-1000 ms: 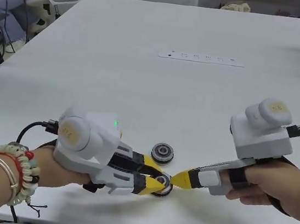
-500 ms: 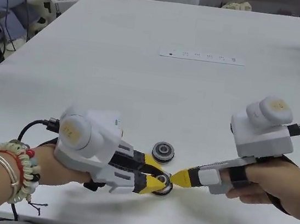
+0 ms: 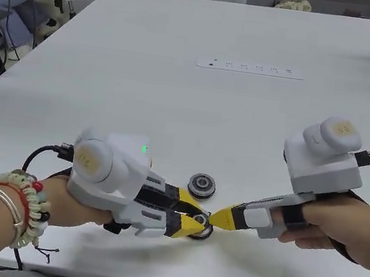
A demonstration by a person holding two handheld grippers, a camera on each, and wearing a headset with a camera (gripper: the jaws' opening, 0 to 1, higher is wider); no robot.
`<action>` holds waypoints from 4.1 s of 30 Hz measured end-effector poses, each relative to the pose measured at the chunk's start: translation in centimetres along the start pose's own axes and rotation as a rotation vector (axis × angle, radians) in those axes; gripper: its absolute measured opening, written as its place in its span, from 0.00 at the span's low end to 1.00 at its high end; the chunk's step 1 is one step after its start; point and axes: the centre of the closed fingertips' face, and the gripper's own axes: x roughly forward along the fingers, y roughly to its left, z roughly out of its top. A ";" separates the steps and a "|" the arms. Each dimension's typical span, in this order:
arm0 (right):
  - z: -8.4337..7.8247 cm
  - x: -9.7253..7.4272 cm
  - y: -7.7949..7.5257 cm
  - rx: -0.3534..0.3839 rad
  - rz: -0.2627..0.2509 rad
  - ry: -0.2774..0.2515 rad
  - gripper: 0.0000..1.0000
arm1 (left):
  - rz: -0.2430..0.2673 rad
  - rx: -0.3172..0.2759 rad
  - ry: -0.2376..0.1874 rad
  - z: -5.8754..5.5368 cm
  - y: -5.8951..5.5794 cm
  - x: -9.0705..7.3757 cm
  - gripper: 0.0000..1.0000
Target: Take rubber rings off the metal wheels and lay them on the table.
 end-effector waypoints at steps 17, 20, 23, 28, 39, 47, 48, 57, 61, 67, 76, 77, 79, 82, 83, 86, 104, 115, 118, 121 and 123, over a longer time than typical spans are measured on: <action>0.2 0.0 0.2 -0.001 0.009 -0.006 0.00 | -0.001 -0.002 -0.003 0.1 -0.1 0.0 0.08; 0.3 0.0 0.2 -0.001 0.011 -0.009 0.00 | 0.000 -0.002 -0.003 0.1 -0.1 0.0 0.08; 0.3 0.1 0.3 -0.002 0.013 -0.010 0.00 | 0.000 -0.002 -0.003 0.1 -0.1 0.0 0.08; 0.3 0.1 0.3 -0.005 0.017 -0.012 0.00 | 0.000 -0.003 -0.003 0.0 -0.1 0.0 0.08; 0.8 0.3 0.7 -0.023 0.031 -0.029 0.00 | 0.002 -0.006 -0.006 0.1 -0.1 0.1 0.08; 0.7 0.1 -0.3 0.004 -0.005 -0.024 0.00 | 0.007 -0.032 -0.013 0.1 0.0 0.1 0.08; 0.6 0.1 -0.4 0.004 -0.012 -0.017 0.00 | 0.008 -0.042 -0.014 0.1 0.0 0.1 0.08; 0.4 0.1 -1.3 0.020 -0.052 -0.007 0.00 | 0.000 -0.058 0.016 0.3 -0.1 0.2 0.11; 0.3 0.1 -1.1 0.021 -0.054 -0.004 0.00 | -0.002 -0.047 0.043 0.3 -0.2 0.3 0.11; 0.3 0.0 -1.2 0.010 -0.070 0.002 0.00 | -0.009 -0.076 0.066 0.1 -0.1 -0.3 0.12; 0.8 -0.3 -0.9 -0.050 -0.082 0.012 0.00 | -0.015 -0.019 0.038 1.9 -0.7 -0.9 0.40; 0.9 -0.3 -0.9 -0.053 -0.081 0.011 0.00 | -0.021 -0.009 0.036 2.2 -0.9 -0.8 0.43; 1.0 -0.4 -0.8 -0.058 -0.079 0.010 0.00 | -0.028 0.008 0.032 2.8 -1.2 -0.9 0.47; 1.1 -0.5 -0.7 -0.065 -0.079 0.010 0.00 | -0.035 0.015 0.011 3.9 -1.5 -1.2 0.51; 1.1 -0.5 -0.7 -0.065 -0.080 0.011 0.00 | -0.036 0.018 0.008 4.2 -1.6 -1.3 0.53; 1.0 -0.5 -0.8 -0.064 -0.082 0.017 0.00 | -0.052 0.008 -0.001 5.4 -2.0 -1.5 0.63; 1.1 -1.1 -0.7 -0.055 -0.084 0.016 0.00 | 0.071 0.071 -0.026 8.8 -2.7 -8.0 0.79; 1.4 -1.4 -0.4 -0.052 -0.078 0.002 0.00 | 0.207 0.019 -0.050 7.8 -2.4 -12.4 0.82; 1.6 -1.7 -0.3 -0.049 -0.076 -0.008 0.00 | 0.247 -0.007 -0.040 6.8 -2.4 -13.1 0.84; 2.0 -2.1 -0.3 -0.039 -0.076 -0.030 0.00 | 0.276 -0.023 -0.068 6.5 -2.5 -13.4 0.93; 2.3 -2.3 -0.3 -0.033 -0.077 -0.043 0.00 | 0.270 -0.062 -0.076 6.0 -3.0 -13.3 0.96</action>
